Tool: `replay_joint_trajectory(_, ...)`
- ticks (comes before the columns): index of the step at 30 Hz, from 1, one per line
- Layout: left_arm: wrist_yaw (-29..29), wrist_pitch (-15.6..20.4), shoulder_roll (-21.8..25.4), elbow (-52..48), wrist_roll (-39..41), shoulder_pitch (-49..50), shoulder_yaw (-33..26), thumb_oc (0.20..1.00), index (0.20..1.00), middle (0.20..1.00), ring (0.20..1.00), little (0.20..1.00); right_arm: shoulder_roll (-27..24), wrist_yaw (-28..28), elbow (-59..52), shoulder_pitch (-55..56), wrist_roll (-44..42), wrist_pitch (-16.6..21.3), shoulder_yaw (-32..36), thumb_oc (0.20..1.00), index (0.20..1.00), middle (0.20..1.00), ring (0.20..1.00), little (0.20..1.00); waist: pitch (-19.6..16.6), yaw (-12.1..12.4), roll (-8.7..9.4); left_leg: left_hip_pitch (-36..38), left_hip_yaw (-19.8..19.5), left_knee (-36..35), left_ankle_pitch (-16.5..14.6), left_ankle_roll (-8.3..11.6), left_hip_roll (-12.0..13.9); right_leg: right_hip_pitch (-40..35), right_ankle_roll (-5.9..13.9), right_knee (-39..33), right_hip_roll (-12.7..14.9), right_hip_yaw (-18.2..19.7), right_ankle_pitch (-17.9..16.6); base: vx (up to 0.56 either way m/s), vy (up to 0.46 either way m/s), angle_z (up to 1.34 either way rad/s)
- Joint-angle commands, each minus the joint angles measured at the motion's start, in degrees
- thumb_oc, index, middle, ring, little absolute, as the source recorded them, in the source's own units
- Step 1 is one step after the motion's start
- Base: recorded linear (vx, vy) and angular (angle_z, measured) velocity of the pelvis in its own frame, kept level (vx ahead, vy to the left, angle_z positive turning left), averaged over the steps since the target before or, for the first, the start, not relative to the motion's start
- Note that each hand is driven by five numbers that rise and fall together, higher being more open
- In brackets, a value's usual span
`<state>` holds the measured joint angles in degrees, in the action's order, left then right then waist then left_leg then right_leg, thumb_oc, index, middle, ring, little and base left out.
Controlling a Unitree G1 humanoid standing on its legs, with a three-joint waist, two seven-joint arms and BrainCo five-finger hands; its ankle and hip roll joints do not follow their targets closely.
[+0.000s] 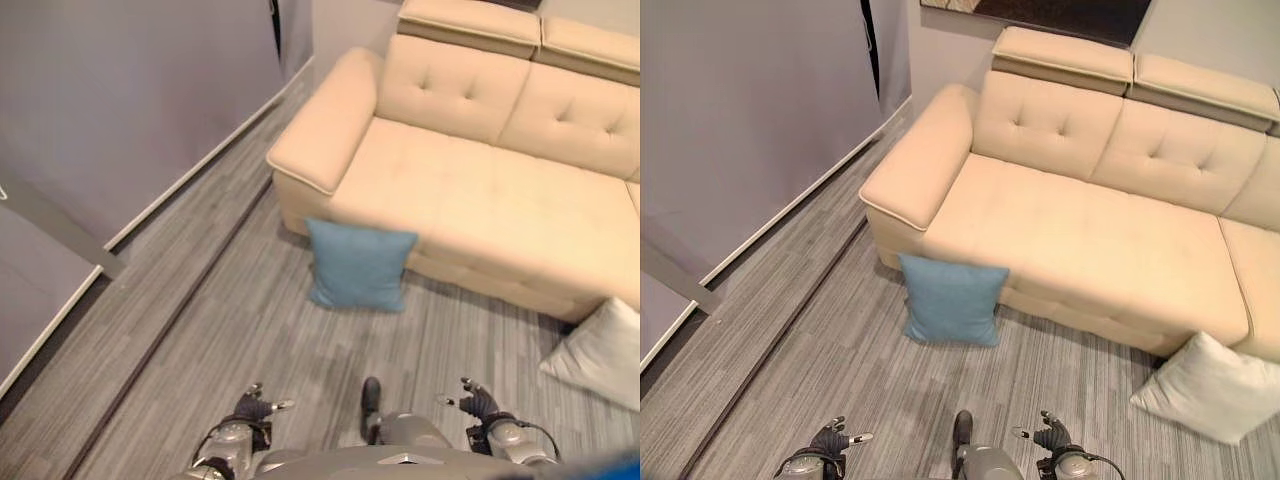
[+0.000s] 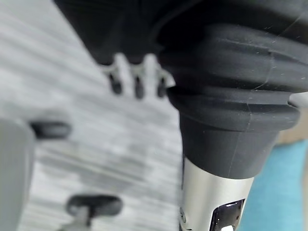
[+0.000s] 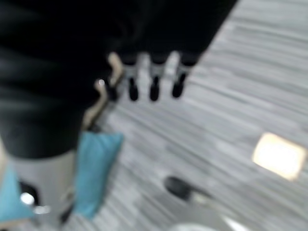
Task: Pick up all the scattered cushions and arrange them neatly on the sofa.
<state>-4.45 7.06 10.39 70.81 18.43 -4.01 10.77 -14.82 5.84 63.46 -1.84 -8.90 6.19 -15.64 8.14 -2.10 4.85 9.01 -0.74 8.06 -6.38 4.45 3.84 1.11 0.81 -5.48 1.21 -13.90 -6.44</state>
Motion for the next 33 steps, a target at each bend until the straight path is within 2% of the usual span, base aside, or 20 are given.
replay_joint_trajectory(1,0.5,1.1,1.1,-1.4,-1.5,-1.8,1.1,1.000,1.000,1.000,1.000,1.000,-1.6,0.4,-0.4,-1.0,-1.6,1.9,-1.2,1.000,1.000,1.000,1.000,1.000,1.0,-0.5,0.72,-5.7,3.8,8.0,4.1,0.58,-3.8,-0.2,3.70,4.0,1.9,1.7,3.4,0.11,-0.118,0.59)
replay_joint_trajectory(3,0.6,1.0,1.1,-2.0,-1.1,-2.3,1.8,1.000,1.000,1.000,1.000,1.000,-1.8,0.7,0.0,-1.2,-2.2,1.9,-1.2,1.000,1.000,1.000,1.000,1.000,2.0,0.0,1.11,-9.0,5.8,8.9,4.9,0.27,-2.3,-2.1,3.21,3.1,2.2,1.2,4.5,0.08,-0.043,0.21)
replay_joint_trajectory(5,0.6,0.9,1.1,-1.9,-0.9,-2.4,1.9,1.000,1.000,1.000,1.000,1.000,-1.7,0.6,0.0,-1.5,-2.5,1.9,-1.3,1.000,1.000,1.000,1.000,1.000,2.2,0.6,1.53,-10.7,6.9,4.9,3.3,-0.70,-1.7,-3.2,3.57,2.5,2.5,0.8,5.3,0.15,-0.006,0.16)
replay_joint_trajectory(6,0.4,0.8,1.2,-2.0,-1.1,-2.2,1.8,1.000,1.000,1.000,1.000,1.000,-1.7,0.6,-1.0,-1.4,-2.5,2.0,-1.5,1.000,1.000,1.000,1.000,1.000,2.1,0.8,1.59,-11.5,6.8,2.0,3.9,-0.98,-1.4,-3.7,3.68,2.3,2.3,1.0,5.8,0.19,0.024,0.28)
replay_joint_trajectory(8,0.2,0.7,1.3,-1.9,-1.2,-1.9,1.7,1.000,1.000,1.000,1.000,1.000,-1.5,0.8,-0.8,-1.4,-2.4,2.1,-1.7,1.000,1.000,1.000,1.000,1.000,2.1,1.4,1.20,-13.4,5.9,-2.7,7.6,-0.54,-0.3,-4.5,3.79,2.3,1.7,1.5,6.6,0.25,0.082,0.11)
replay_joint_trajectory(9,0.0,0.8,1.3,-1.4,-1.3,-1.6,1.6,1.000,1.000,1.000,1.000,1.000,-1.2,1.0,-0.7,-1.3,-2.3,2.1,-1.8,1.000,1.000,1.000,1.000,1.000,2.0,1.8,0.62,-15.8,5.7,-6.4,12.2,0.47,1.2,-5.8,3.65,2.3,1.1,2.2,8.0,0.32,0.131,-0.08)
replay_joint_trajectory(11,0.1,0.6,1.4,-1.2,-1.4,-1.4,1.5,1.000,1.000,1.000,1.000,1.000,-1.1,0.9,-0.6,-1.2,-2.6,2.1,-1.8,1.000,1.000,1.000,1.000,1.000,2.2,2.1,0.45,-16.9,7.4,-8.1,14.7,1.04,2.0,-7.1,3.47,2.7,0.9,2.4,9.2,0.28,0.147,-0.18)
replay_joint_trajectory(16,0.6,0.6,1.6,-1.1,-1.7,-0.8,1.4,1.000,1.000,1.000,1.000,1.000,0.1,0.2,-1.3,-1.0,-2.3,2.0,-1.5,1.000,1.000,1.000,1.000,1.000,0.3,3.3,1.15,-15.3,7.4,-4.6,9.6,-1.65,-0.8,-8.7,5.45,8.2,4.3,3.9,11.5,0.31,0.250,-0.26)
replay_joint_trajectory(18,0.7,0.6,1.9,-1.4,-2.0,-0.9,1.8,1.000,1.000,1.000,1.000,1.000,0.5,-0.1,-1.2,-1.5,-1.6,1.7,-1.9,1.000,1.000,1.000,1.000,1.000,0.3,3.4,1.27,-14.8,7.8,-3.1,7.9,-2.91,-1.9,-7.4,6.54,12.7,5.4,4.6,10.7,0.18,0.204,-0.17)
replay_joint_trajectory(19,0.7,0.6,1.9,-1.4,-2.0,-0.9,1.8,1.000,1.000,1.000,1.000,1.000,0.5,-0.1,-1.2,-1.5,-1.6,1.7,-1.8,1.000,1.000,1.000,1.000,1.000,0.3,3.5,1.29,-14.9,7.9,-3.0,7.8,-2.93,-1.9,-7.3,6.57,12.9,5.5,4.7,10.8,0.15,0.219,-0.15)
replay_joint_trajectory(21,0.3,0.7,3.3,-2.4,-1.7,-2.0,2.0,1.000,1.000,1.000,1.000,1.000,0.6,0.1,-2.4,-3.0,-1.0,1.8,-2.6,1.000,1.000,1.000,1.000,1.000,1.6,2.8,0.50,-12.2,7.8,-3.4,6.0,-5.28,-2.9,0.0,8.27,24.5,6.6,7.0,4.6,0.16,0.258,-0.06)
replay_joint_trajectory(24,0.2,0.7,3.6,-2.7,-1.9,-2.0,2.0,1.000,1.000,1.000,1.000,1.000,0.6,0.1,-2.9,-3.0,-1.0,1.7,-2.6,1.000,1.000,1.000,1.000,1.000,2.0,2.6,-0.16,-10.7,8.1,-3.9,5.0,-5.78,-3.1,2.0,7.94,26.4,7.5,5.6,4.7,0.13,0.143,-0.07)
replay_joint_trajectory(26,0.2,0.7,3.8,-2.6,-2.1,-2.0,1.8,1.000,1.000,1.000,1.000,1.000,0.5,0.0,-3.2,-2.9,-0.8,1.7,-2.8,1.000,1.000,1.000,1.000,1.000,2.0,2.3,-0.23,-9.9,8.2,-4.5,4.8,-5.72,-3.3,2.7,7.58,24.9,7.6,4.5,5.0,0.15,0.055,-0.16)
replay_joint_trajectory(27,0.3,0.7,4.0,-2.2,-2.4,-1.9,1.4,1.000,1.000,1.000,1.000,1.000,0.1,-0.1,-3.2,-3.0,-0.3,1.6,-2.8,1.000,1.000,1.000,1.000,1.000,1.9,2.3,-0.30,-8.2,8.4,-5.7,4.1,-5.48,-3.5,2.6,7.33,19.9,8.4,1.7,5.4,0.20,-0.017,-0.30)
replay_joint_trajectory(28,0.4,0.7,4.0,-2.2,-2.3,-1.8,1.2,1.000,1.000,1.000,1.000,1.000,0.0,0.0,-3.2,-3.0,-0.1,1.6,-2.8,1.000,1.000,1.000,1.000,1.000,1.9,2.2,-0.14,-7.5,8.6,-6.0,3.7,-5.27,-3.6,2.9,7.39,16.6,8.6,0.6,4.8,0.27,-0.039,-0.21)
replay_joint_trajectory(31,0.5,0.7,3.9,-1.4,-2.6,-1.6,0.4,1.000,1.000,1.000,1.000,1.000,0.0,0.0,-3.6,-3.3,0.0,1.5,-2.7,1.000,1.000,1.000,1.000,1.000,2.1,1.0,0.44,-5.5,8.0,-6.9,3.0,-4.76,-4.2,4.8,8.17,9.6,7.4,2.1,2.3,0.23,-0.067,-0.22)
replay_joint_trajectory(32,0.3,0.8,3.6,-0.8,-3.0,-1.4,0.2,1.000,1.000,1.000,1.000,1.000,-0.2,-0.2,-3.7,-2.9,0.2,1.5,-2.6,1.000,1.000,1.000,1.000,1.000,1.9,0.8,0.59,-4.4,7.6,-6.6,2.3,-4.35,-4.1,4.3,8.32,8.9,7.2,2.5,2.5,0.27,-0.132,-0.01)
replay_joint_trajectory(33,0.3,1.0,3.3,-0.9,-2.6,-0.9,0.0,1.000,1.000,1.000,1.000,1.000,-0.2,-0.2,-3.8,-2.8,0.4,1.5,-2.8,1.000,1.000,1.000,1.000,1.000,1.8,1.0,0.78,-4.1,8.0,-6.1,1.8,-4.04,-4.0,3.5,8.23,8.5,7.6,1.4,2.2,0.25,-0.148,0.14)
